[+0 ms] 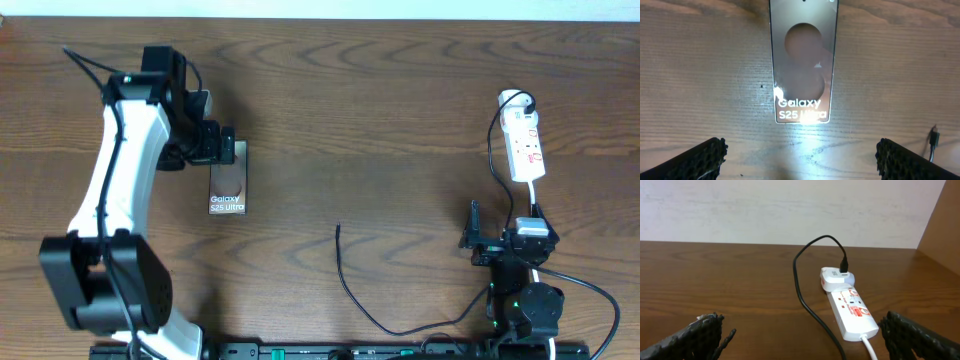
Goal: Plug charger to phone and switch on socket
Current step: 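Move the left gripper over the silver phone and lower onto it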
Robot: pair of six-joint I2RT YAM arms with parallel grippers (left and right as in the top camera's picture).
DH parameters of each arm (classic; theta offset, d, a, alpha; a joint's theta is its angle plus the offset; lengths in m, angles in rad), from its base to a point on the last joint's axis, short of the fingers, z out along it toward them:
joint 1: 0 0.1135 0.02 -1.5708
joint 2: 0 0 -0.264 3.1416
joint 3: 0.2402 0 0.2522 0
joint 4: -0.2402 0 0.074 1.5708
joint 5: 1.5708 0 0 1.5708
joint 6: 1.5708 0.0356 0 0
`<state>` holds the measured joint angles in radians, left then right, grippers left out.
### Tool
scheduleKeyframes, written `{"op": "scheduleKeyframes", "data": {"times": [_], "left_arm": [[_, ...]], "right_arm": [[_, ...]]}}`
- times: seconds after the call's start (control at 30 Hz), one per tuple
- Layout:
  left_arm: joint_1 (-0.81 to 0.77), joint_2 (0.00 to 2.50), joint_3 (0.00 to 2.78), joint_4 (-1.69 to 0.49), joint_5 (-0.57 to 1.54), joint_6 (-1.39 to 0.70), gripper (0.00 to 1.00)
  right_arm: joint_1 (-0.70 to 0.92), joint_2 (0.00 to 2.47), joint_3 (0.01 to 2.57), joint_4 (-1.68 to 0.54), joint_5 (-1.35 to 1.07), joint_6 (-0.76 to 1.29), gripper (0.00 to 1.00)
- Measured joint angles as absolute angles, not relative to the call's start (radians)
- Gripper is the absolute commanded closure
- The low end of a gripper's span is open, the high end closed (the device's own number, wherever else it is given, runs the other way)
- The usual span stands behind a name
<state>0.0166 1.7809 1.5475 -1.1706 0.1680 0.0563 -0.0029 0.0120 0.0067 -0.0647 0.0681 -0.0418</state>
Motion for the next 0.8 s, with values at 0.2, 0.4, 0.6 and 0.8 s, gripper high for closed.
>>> {"op": "scheduleKeyframes", "data": {"times": [0.2, 0.4, 0.6, 0.8], "left_arm": [[0.010, 1.874, 1.577, -1.184, 0.154, 0.056, 0.02], [-0.040, 1.888, 1.577, -1.148, 0.151, 0.056, 0.02], [-0.057, 1.889, 1.547, -1.045, 0.150, 0.049, 0.02], [-0.056, 1.892, 1.459, -0.984, 0.150, 0.049, 0.02]], "right_arm": [[-0.003, 0.012, 0.007, -0.065, 0.068, -0.042, 0.01], [-0.003, 0.012, 0.007, -0.065, 0.068, -0.042, 0.01], [-0.003, 0.012, 0.007, -0.065, 0.068, -0.042, 0.01], [-0.003, 0.012, 0.007, -0.065, 0.068, -0.042, 0.01]]}}
